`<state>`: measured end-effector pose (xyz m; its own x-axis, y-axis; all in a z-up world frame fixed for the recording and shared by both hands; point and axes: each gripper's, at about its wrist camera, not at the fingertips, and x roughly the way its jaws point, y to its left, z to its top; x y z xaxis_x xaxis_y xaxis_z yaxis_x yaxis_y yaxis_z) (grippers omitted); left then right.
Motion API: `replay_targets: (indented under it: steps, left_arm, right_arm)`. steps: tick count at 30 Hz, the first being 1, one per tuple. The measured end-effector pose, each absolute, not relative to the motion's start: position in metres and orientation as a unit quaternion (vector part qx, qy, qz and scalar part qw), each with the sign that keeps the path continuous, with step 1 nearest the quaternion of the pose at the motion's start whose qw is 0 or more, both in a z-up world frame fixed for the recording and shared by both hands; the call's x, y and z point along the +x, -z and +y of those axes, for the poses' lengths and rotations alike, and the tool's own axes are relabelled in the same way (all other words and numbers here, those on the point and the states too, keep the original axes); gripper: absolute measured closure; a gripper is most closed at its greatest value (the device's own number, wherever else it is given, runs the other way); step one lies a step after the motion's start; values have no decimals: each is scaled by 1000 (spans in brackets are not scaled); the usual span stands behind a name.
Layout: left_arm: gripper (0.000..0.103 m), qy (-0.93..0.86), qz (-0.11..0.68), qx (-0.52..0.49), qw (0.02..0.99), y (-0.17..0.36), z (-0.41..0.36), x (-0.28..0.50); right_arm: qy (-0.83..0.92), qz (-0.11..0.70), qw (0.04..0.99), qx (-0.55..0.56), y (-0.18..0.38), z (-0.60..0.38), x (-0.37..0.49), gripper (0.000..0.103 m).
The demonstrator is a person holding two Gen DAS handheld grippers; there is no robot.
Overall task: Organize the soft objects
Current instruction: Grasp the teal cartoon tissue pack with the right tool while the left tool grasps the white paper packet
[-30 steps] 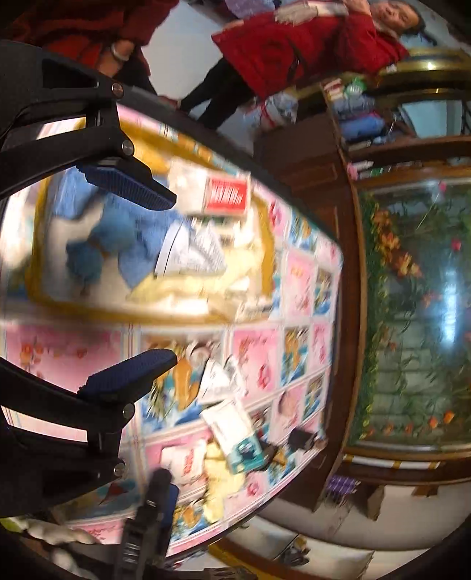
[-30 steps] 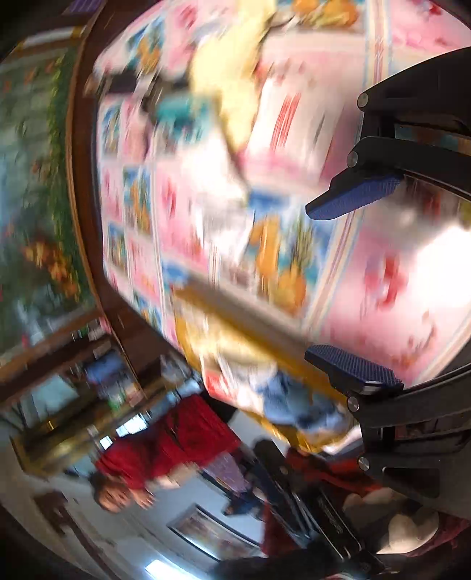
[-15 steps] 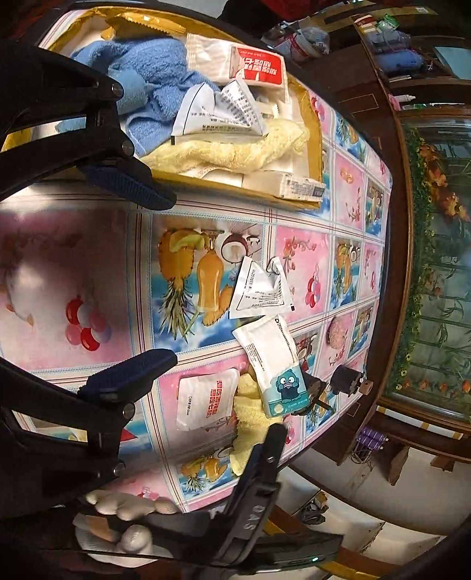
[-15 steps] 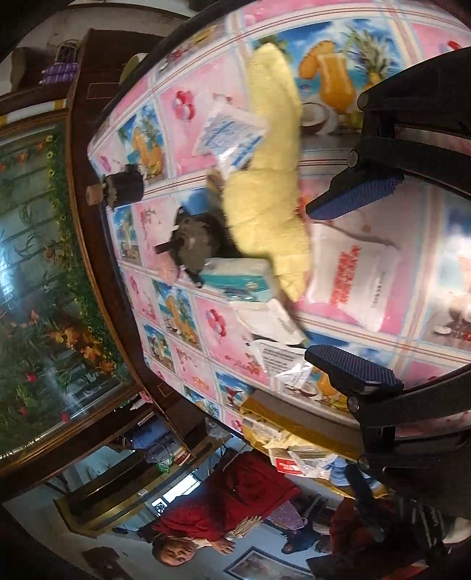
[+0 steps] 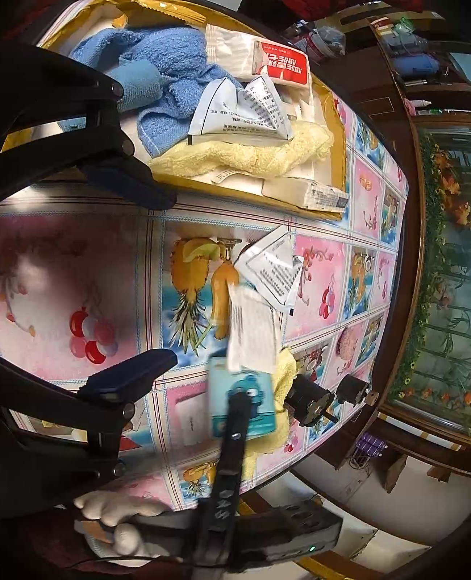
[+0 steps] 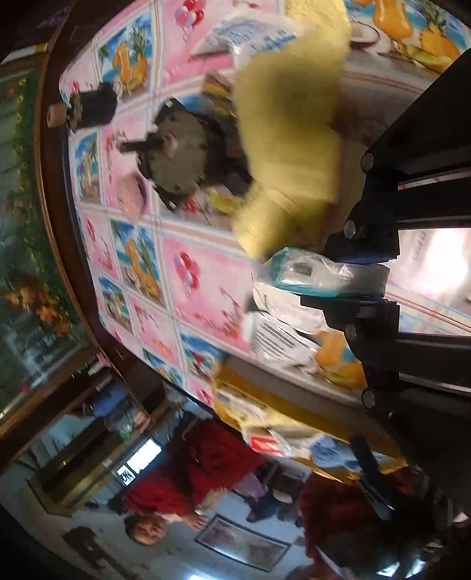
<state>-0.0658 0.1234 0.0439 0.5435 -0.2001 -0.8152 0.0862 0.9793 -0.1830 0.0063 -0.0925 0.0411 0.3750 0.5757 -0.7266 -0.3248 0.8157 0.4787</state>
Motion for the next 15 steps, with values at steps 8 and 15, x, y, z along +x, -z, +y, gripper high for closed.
replay_targets:
  steps: [8, 15]
  left_arm:
    - [24, 107, 487, -60, 865, -32, 107, -62]
    - [24, 102, 482, -58, 868, -34, 100, -43]
  right_arm:
    - [-263, 503, 821, 62, -29, -104, -54, 52]
    - [-261, 479, 837, 52, -36, -101, -43, 42]
